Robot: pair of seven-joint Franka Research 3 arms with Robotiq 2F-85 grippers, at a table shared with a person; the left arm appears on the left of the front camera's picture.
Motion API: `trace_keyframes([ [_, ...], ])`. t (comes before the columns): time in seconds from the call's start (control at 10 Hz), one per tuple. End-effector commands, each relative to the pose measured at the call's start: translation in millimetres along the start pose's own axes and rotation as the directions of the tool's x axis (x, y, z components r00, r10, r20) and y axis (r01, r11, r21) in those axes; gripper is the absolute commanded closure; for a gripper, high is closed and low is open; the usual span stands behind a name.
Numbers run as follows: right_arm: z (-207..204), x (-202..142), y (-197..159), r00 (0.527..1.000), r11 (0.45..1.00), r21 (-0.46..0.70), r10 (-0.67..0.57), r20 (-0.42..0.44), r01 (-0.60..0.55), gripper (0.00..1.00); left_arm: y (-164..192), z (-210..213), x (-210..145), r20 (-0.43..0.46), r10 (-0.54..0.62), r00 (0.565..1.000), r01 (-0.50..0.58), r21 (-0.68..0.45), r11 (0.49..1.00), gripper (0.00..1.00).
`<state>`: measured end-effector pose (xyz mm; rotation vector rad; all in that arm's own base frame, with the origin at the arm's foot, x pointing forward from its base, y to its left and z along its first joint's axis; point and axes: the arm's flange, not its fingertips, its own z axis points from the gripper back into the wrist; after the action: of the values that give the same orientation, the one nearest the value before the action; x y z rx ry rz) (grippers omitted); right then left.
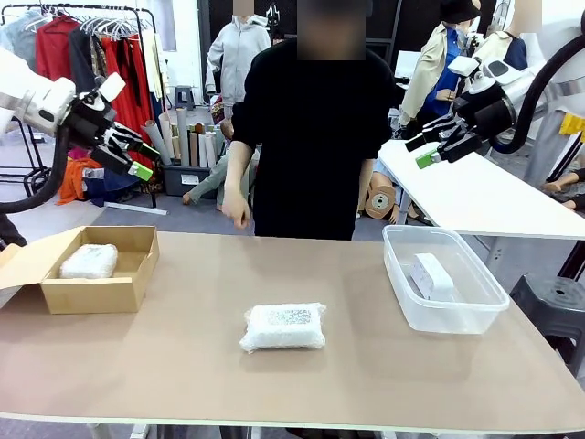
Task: Separate and place wrapped and unwrapped clocks.
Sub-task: Pick up the Digital clock indicated by the person.
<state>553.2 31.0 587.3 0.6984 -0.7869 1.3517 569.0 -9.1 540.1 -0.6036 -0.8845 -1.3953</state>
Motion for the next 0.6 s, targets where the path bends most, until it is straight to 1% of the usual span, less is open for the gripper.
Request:
trace_keyframes([
  [0.0,0.3,0.8,1.6,1.0,1.0,-0.004,0.016,0.002,-0.016,0.0,-0.4,1.6,0.5,-0.003,-0.002,1.0,0.002,0.001,1.0,0.0],
  [0.5,0.3,0.8,1.6,1.0,1.0,-0.004,0.016,0.002,-0.016,0.0,-0.4,1.6,0.5,-0.003,-0.002,1.0,0.002,0.001,1.0,0.0],
])
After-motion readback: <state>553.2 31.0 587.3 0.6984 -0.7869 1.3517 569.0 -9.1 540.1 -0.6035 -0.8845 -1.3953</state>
